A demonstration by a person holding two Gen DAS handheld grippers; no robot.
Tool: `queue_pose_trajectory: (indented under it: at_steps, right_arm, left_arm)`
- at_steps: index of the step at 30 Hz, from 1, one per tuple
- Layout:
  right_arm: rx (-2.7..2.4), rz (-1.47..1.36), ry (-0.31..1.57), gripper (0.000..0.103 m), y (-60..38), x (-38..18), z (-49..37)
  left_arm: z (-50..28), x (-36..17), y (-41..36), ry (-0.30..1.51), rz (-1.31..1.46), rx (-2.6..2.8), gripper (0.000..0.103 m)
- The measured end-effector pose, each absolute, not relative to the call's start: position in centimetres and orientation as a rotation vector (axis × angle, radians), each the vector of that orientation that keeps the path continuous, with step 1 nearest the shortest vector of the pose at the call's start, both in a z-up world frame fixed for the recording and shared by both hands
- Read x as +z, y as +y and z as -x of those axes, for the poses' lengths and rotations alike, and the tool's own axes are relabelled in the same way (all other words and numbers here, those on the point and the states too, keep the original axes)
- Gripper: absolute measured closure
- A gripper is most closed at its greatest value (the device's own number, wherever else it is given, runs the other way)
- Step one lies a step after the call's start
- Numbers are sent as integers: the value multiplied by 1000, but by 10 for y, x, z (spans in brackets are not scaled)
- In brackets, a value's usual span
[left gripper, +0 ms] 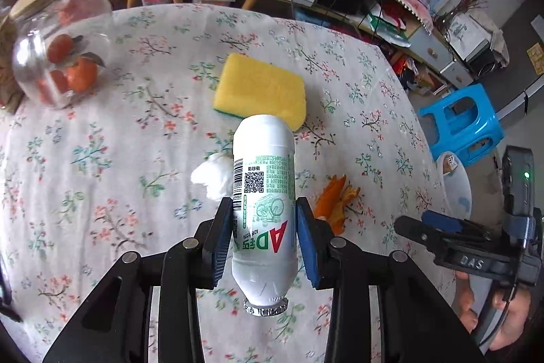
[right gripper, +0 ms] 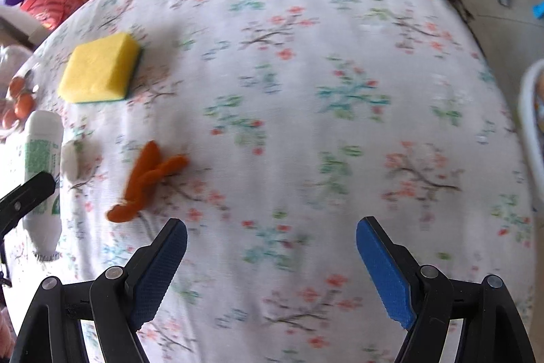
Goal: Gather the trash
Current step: 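Grasp the orange peel with the right tool while the left tool lifts the bottle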
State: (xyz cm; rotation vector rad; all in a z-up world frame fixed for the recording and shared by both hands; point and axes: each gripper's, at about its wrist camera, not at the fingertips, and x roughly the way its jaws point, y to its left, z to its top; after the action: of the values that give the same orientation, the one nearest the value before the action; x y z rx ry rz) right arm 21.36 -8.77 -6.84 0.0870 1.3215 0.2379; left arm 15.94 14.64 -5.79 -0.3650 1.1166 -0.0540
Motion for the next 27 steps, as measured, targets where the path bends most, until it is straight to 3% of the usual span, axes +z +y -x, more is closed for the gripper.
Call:
queue_pose_trajectory:
  at_steps: [22,27]
  right_arm:
    - [273,-28,1212,18,2,-96,-216]
    - [257,85,1170,32,13,-97,-209]
  left_arm:
    - [-98,-58,207,1094,411,-7,65]
    - [-96,-64,209,1107,402,0,65]
